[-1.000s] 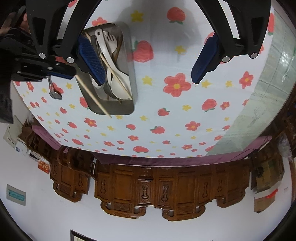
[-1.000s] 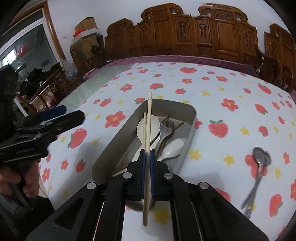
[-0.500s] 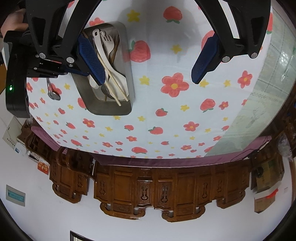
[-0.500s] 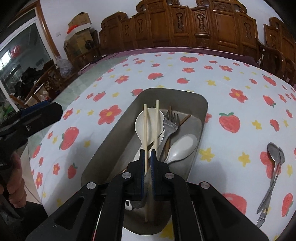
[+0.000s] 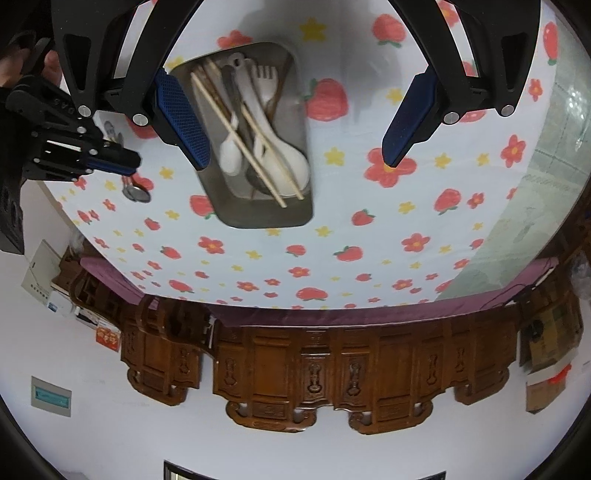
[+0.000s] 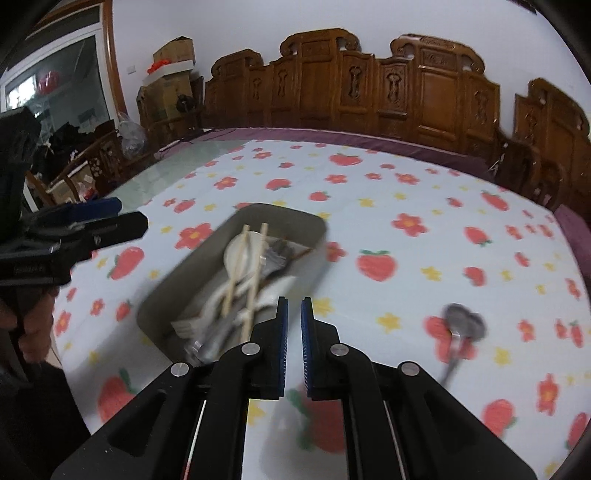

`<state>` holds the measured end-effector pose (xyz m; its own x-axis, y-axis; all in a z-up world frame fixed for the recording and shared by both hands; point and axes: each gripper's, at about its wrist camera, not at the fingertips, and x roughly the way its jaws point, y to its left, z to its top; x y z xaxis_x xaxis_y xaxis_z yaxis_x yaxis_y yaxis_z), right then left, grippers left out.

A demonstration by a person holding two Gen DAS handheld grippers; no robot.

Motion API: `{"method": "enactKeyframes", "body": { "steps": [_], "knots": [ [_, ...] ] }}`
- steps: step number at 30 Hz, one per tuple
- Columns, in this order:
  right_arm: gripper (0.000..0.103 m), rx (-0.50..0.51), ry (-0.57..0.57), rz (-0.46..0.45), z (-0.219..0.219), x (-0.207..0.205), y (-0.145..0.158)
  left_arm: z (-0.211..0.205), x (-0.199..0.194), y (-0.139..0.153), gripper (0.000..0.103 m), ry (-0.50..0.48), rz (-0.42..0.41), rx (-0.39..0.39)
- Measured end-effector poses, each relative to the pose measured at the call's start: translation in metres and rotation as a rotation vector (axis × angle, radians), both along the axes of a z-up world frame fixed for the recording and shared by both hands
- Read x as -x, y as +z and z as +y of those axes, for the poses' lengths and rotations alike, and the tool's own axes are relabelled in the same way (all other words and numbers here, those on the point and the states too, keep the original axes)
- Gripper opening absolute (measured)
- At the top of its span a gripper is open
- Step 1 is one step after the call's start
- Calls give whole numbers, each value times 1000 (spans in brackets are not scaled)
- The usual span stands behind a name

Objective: Organize utensils
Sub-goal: 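Move the right tool to the two metal spoons on the cloth and grasp one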

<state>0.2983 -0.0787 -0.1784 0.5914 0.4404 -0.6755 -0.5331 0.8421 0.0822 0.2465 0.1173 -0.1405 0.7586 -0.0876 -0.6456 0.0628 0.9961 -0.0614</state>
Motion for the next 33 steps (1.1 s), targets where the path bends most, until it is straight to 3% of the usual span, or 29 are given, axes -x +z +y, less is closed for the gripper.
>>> {"method": "enactKeyframes", "body": {
  "steps": [6,15,25,33],
  "knots": [
    [21,52,-52,-26,-50,12,0,-22,2,0,90,-38,-7,10],
    [22,112,-171,23,-108,0,-29,-58,3,-4,90,-103,-7,19],
    [22,68,-241,99,-119,-31,-57,-98,7,-18,90,-179,15,-17],
    [22,-5,-307,152,-122,-71,-73,-110,5,-24,90,-190,29,0]
  ]
}}
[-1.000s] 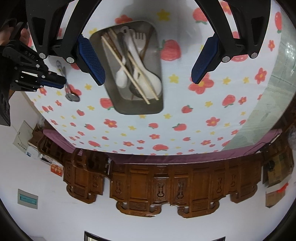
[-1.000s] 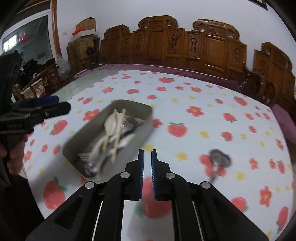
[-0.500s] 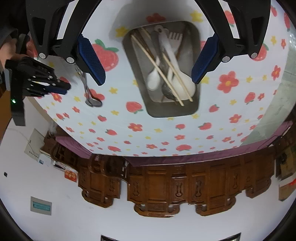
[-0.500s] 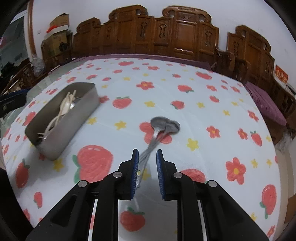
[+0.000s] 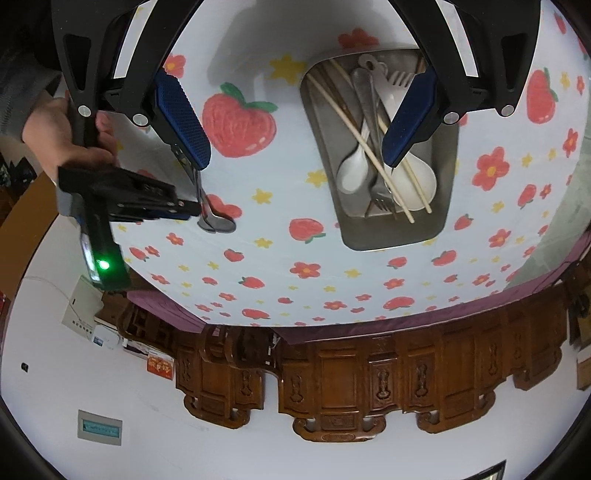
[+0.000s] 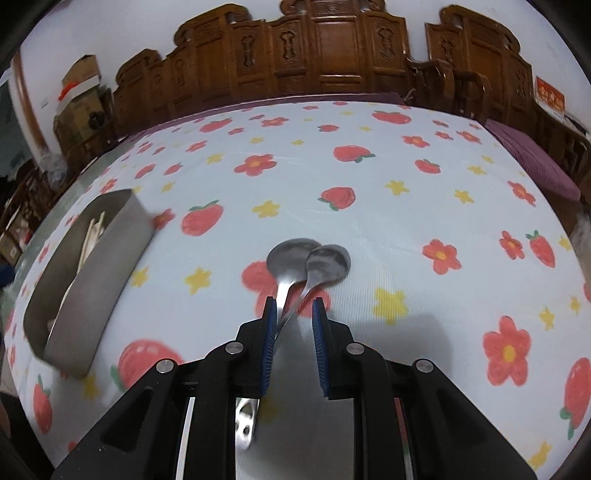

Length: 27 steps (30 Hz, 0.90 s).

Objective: Organize utensils
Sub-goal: 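Move the right tool to the two metal spoons on the cloth and grasp one, then grasp the other metal spoon with the left tool while the right tool holds its spoon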

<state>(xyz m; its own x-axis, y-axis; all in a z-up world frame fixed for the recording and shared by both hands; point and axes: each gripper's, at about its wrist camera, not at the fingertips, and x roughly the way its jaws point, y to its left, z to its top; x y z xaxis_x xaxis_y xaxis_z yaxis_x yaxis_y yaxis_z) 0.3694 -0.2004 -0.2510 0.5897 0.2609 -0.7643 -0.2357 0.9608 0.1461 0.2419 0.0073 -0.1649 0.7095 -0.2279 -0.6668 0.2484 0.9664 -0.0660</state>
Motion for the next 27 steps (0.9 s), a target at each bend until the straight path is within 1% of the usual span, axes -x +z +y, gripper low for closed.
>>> {"method": "enactKeyframes", "body": {
  "steps": [4,6,11,15,16,17,19,20,23,27],
  "knots": [
    [22,2,-27,20,0,-12,-6,-5,-1,-4,90,-2,6,-6],
    [22,29,-38,16,2,-15,-5,-7,-2,-5,90,-2,9,-10],
    [22,67,-81,48,7,-22,-7,-13,-1,-8,90,-2,12,-16],
    [22,64,-106,65,8,-24,-10,-19,0,-8,90,-4,10,-19],
    [20,58,-109,67,7,-24,-10,-20,0,-8,90,-5,9,-18],
    [15,47,-110,67,6,-24,-10,-21,1,-7,90,-5,7,-17],
    [11,37,-119,67,3,-24,-9,-25,1,-6,90,0,4,-18],
    [5,21,-121,65,0,-24,-7,-26,1,-7,90,3,0,-23],
    [5,-19,-118,65,-9,-21,-2,-33,1,-8,90,5,-2,-36],
    [4,-51,-101,44,-22,-14,10,-41,-5,-12,90,10,24,-34]
  ]
}}
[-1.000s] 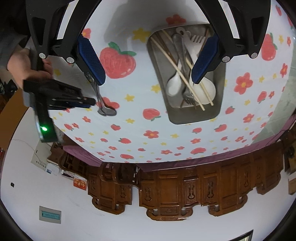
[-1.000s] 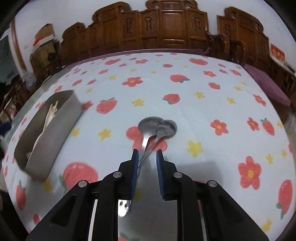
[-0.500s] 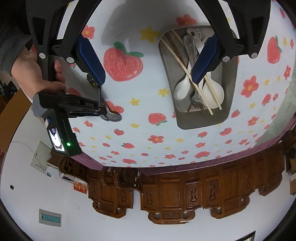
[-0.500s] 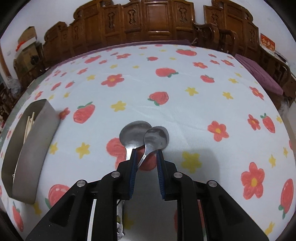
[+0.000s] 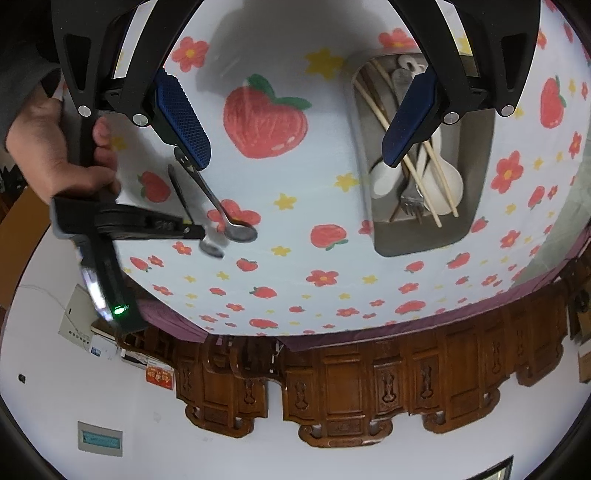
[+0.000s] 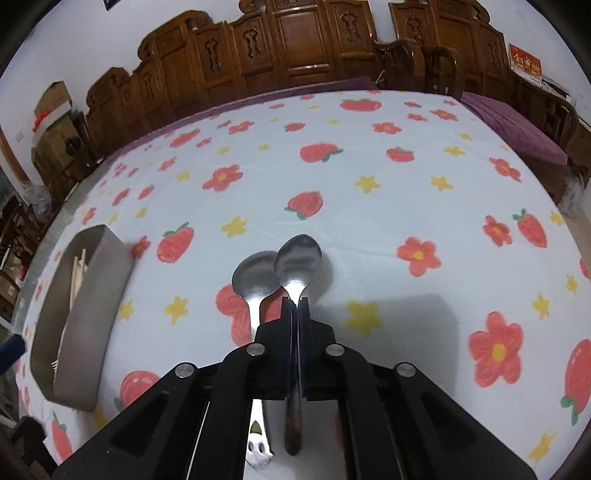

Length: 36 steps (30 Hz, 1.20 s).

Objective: Organize utensils
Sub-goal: 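Grasp the other metal spoon with the left tool while the right tool holds its spoon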

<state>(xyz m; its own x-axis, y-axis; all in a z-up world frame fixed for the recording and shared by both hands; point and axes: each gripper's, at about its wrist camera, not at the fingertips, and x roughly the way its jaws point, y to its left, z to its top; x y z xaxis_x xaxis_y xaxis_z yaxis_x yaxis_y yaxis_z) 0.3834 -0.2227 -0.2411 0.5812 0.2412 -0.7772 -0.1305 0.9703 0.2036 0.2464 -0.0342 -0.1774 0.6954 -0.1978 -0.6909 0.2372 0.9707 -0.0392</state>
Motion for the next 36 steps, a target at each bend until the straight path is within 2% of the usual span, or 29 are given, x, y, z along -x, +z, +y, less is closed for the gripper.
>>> {"method": "enactKeyframes", "body": {
  "steps": [8,18,20,24,26,30,32,36],
  "knots": [
    [4,7,55,-26,-34,13,9,-26,-18,-10,90,-7,36,-32],
    [4,35,56,-8,-63,5,-2,-66,-52,-34,90,-29,90,-23],
    [4,44,67,-2,-63,5,-5,-73,-60,-40,79,-35,101,-26],
    [4,49,81,25,-65,3,-13,-83,-77,-51,69,-37,126,-14],
    [4,46,85,36,-67,2,-15,-87,-83,-56,61,-38,142,-2],
    [5,88,92,34,-67,2,-18,-93,-95,-64,55,-39,163,24],
    [5,87,93,35,-68,2,-18,-96,-101,-68,45,-37,175,34],
    [5,108,93,33,-70,2,-18,-102,-110,-72,35,-39,180,34]
  ]
}}
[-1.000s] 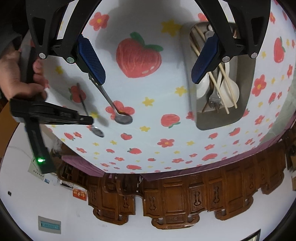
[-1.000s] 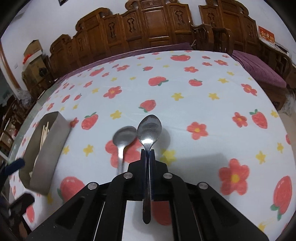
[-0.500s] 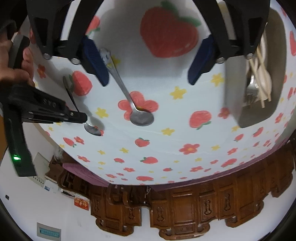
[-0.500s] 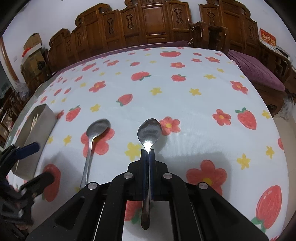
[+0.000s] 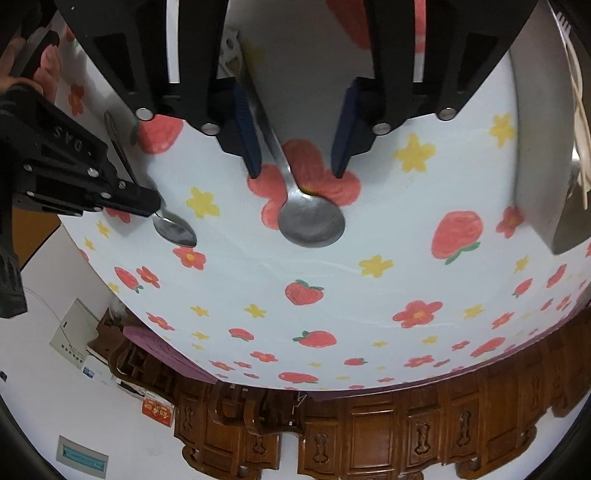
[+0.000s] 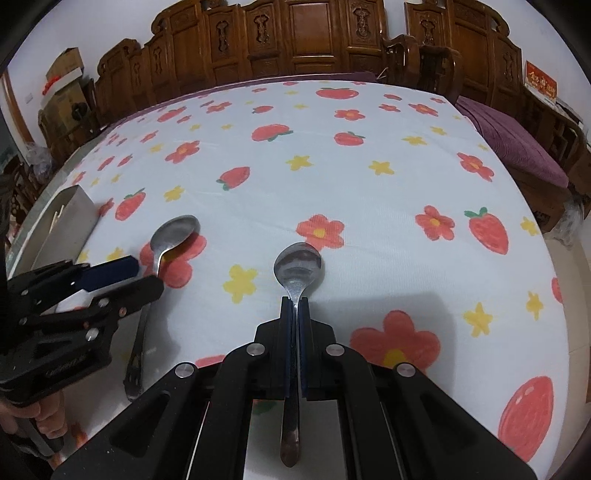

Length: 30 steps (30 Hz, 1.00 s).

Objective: Organize utensils
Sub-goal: 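Grasp the other metal spoon with the left tool while the right tool holds its spoon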

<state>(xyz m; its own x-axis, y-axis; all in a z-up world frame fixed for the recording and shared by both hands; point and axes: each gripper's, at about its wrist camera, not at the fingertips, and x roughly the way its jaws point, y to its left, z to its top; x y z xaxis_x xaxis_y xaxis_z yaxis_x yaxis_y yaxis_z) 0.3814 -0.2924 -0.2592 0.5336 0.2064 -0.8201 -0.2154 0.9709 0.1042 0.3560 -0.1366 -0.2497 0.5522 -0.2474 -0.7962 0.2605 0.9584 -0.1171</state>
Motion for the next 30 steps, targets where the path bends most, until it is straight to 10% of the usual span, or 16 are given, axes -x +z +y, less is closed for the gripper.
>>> {"method": "enactKeyframes", "body": {
  "steps": [13,30],
  "knots": [
    [8,38,15,13,3,2,-2,-9,-2,1,5,-11,-15,-37],
    [4,-7,4,-9,11,12,10,18,36,51,4,-32,-82,-23]
  ]
}}
